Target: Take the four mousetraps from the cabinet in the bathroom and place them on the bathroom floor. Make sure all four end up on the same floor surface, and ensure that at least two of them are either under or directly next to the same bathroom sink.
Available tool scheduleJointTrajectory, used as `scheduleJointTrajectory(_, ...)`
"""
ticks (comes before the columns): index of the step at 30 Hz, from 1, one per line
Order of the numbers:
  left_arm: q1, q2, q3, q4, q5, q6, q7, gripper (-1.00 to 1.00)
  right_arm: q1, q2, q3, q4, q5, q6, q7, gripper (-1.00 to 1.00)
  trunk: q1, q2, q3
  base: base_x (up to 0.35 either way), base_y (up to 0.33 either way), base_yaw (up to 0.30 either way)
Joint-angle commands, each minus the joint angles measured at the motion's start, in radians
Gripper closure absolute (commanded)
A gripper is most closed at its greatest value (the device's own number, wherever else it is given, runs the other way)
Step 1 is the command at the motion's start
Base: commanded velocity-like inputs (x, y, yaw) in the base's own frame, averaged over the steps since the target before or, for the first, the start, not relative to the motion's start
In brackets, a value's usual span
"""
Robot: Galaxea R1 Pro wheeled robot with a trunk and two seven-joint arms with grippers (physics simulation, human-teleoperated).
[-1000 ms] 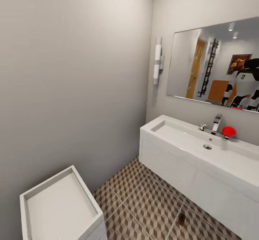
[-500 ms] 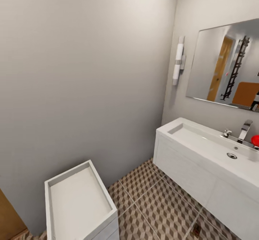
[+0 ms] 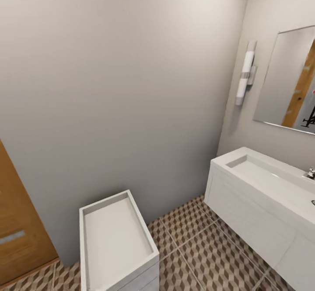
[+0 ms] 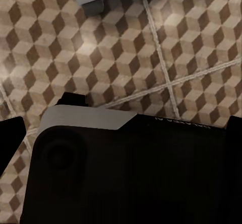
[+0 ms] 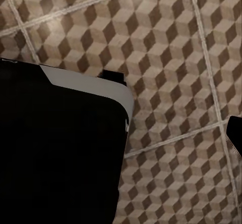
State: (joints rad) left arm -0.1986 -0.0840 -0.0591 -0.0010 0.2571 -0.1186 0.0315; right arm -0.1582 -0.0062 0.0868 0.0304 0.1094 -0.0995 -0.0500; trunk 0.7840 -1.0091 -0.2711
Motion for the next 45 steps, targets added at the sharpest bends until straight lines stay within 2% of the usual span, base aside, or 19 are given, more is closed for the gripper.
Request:
scheduleJointTrajectory(1,-0.001,0.0,-0.007,0.001,0.007,-0.003,0.003,-1.0,-0.001,0.0,0.008,0.003,0.007,-0.005,-0.005,-1.0,0.0,-0.001,-0.001,0.0,0.0,0.299)
scheduleJointTrajectory(22,-0.001,0.0,-0.007,0.001,0.007,-0.003,0.003,-1.0,-0.001,0.0,0.007,0.003,0.006,-0.004,-0.005,-1.0,0.0,-0.001,-0.001,0.0,0.0,0.294)
scheduleJointTrajectory(35,-0.001,0.0,-0.006,0.001,0.006,-0.004,0.002,-1.0,-0.001,0.001,0.007,0.003,0.004,-0.005,-0.005,-1.0,0.0,-0.001,-0.001,0.0,0.0,0.075)
scheduleJointTrajectory(45,-0.001,0.0,-0.006,0.001,0.006,-0.004,0.003,-1.0,-0.001,0.0,0.007,0.003,0.004,-0.006,-0.004,-1.0,0.0,-0.001,-0.001,0.0,0.0,0.22)
